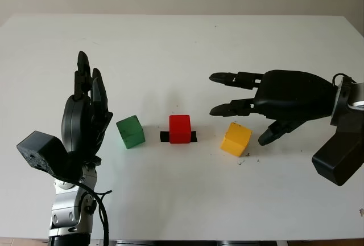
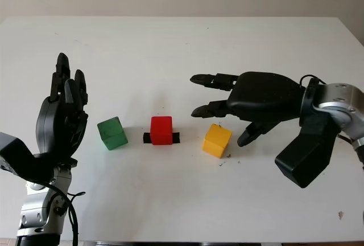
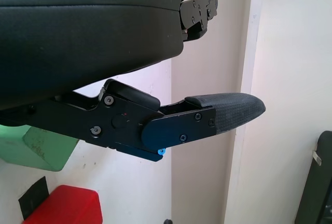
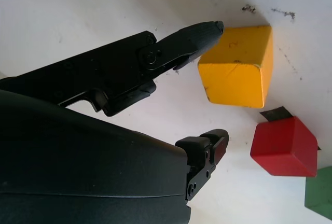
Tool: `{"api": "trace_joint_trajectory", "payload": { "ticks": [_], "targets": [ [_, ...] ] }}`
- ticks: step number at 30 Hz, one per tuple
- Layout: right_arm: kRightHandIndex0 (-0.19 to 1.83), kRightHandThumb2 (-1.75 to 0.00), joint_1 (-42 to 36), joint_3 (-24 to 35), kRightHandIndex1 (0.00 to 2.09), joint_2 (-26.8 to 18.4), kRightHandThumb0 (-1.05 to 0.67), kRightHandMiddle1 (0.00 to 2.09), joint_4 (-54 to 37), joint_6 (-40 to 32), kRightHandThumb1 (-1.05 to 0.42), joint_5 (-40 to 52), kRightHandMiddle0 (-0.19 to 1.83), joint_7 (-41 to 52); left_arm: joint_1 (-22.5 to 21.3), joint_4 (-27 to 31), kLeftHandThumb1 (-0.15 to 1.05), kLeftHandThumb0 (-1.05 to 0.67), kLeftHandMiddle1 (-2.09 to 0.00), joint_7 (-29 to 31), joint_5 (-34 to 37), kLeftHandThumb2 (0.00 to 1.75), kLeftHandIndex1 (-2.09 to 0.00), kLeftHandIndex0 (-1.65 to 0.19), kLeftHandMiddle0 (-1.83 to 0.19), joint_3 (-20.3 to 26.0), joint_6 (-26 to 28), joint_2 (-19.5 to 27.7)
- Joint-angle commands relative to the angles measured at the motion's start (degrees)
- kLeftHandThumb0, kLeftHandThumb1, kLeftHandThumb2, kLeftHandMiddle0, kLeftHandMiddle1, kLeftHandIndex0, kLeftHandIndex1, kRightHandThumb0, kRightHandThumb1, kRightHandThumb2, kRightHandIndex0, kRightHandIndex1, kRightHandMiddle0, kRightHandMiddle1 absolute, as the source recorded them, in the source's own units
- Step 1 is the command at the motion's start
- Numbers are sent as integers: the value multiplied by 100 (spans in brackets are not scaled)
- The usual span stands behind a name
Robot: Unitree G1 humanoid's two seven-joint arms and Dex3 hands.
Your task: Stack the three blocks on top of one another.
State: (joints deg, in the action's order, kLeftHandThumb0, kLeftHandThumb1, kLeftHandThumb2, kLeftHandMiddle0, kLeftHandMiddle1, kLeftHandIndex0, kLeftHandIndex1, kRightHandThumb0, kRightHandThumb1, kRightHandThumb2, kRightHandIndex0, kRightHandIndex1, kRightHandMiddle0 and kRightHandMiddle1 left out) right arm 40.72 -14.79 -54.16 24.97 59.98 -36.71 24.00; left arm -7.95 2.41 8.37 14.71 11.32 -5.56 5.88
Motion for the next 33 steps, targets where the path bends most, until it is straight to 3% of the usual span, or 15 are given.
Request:
{"api": "trace_joint_trajectory", "payload": {
  "ticks": [1, 13, 29, 33],
  "targets": [
    [-12, -5, 51, -32, 6, 40, -60, 13, 37, -7, -89, -38, 39, -58, 43, 105, 105, -74, 0, 20, 15, 61, 0, 19, 19, 24, 10, 43],
    [-8, -5, -39, -167, 7, 144, -61, 17, 186, 43, -86, 184, 46, -20, 68, 143, 105, -74, 0, 9, 16, 60, 0, 19, 19, 24, 41, 39],
    [1, -6, -3, -167, 7, 340, -53, 33, 525, 401, -93, -21, 60, -511, 101, 179, 105, -73, -1, -28, 9, 60, -1, 19, 19, 9, 56, 12],
    [4, -5, 30, -173, 6, 376, -49, 85, 637, 513, -96, -89, 43, -637, 97, 149, 105, -74, 0, -8, 9, 60, -1, 19, 19, 13, 24, 25]
  ]
}}
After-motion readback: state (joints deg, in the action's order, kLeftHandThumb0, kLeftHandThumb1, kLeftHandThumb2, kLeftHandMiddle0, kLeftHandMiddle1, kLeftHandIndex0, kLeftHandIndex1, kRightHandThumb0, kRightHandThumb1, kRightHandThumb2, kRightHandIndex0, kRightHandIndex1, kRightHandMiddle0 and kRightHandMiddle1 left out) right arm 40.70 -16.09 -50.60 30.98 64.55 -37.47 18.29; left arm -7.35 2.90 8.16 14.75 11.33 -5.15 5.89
